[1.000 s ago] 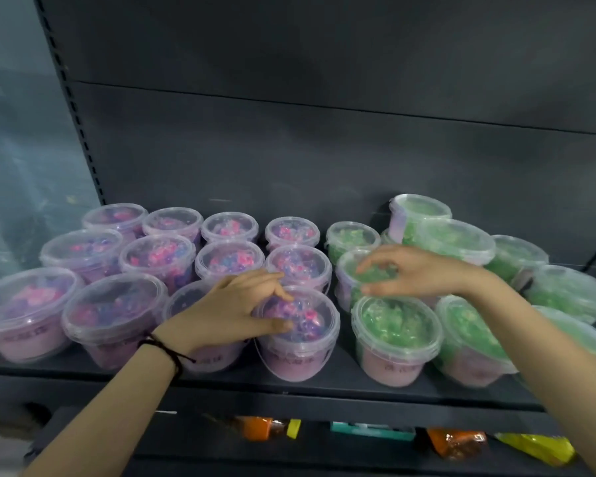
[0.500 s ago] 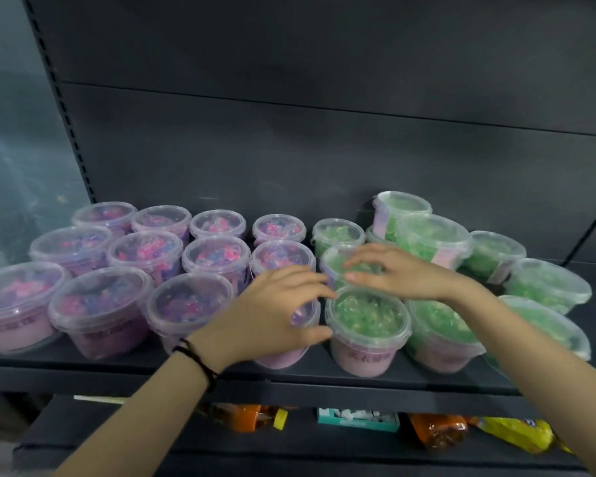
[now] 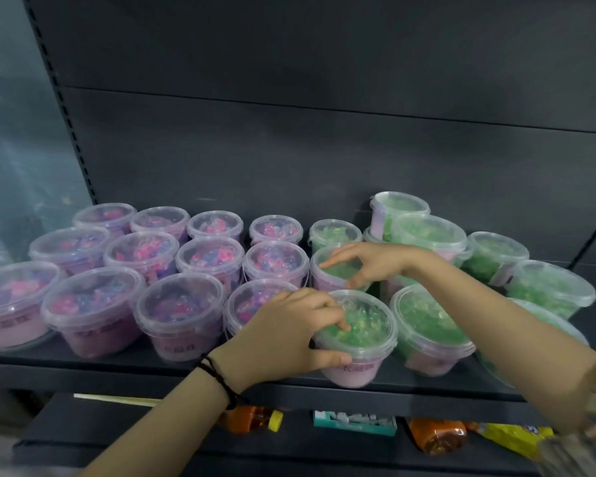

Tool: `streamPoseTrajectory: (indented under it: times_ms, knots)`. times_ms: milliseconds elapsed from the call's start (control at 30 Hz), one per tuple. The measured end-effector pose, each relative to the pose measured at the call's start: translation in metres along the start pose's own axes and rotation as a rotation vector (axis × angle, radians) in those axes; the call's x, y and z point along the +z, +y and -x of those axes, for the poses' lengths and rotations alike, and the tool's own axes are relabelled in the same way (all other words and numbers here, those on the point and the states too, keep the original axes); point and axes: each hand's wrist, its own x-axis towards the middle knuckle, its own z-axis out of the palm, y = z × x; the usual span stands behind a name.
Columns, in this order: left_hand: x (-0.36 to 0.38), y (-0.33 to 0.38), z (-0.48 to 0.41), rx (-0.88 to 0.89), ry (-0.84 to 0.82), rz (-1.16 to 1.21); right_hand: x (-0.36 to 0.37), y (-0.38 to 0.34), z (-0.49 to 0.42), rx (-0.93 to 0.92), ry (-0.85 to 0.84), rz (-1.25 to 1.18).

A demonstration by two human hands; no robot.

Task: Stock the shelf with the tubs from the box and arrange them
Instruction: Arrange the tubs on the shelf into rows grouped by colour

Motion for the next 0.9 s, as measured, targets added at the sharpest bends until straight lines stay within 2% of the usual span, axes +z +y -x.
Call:
streamPoseTrajectory:
  times_ms: [200,400,600,700,900]
  knots:
    - [0.001,0.001,-0.004,-0.028,-0.003,-0.017,-0.003,0.013,0.015,-0.073,-0.013,0.004]
    - [0.001,-0.001,-0.007,-0.053,-0.047,-0.015,-0.002,0.021,0.041,-0.051,0.012,0.003]
    - [0.002,-0.001,-0.008,-0.032,-0.032,-0.030,0.011,0.026,0.072,-0.046,-0.084,-0.112]
    - [-0.001,0.004,-0.014,-0.034,-0.027,-0.045,0.014,0.026,0.070,-0.063,-0.004,-0.134]
    - [0.002,0.000,-0.025,-0.151,-0.263,-0.067,0.006,0.011,0.032,-0.099,0.395,-0.137]
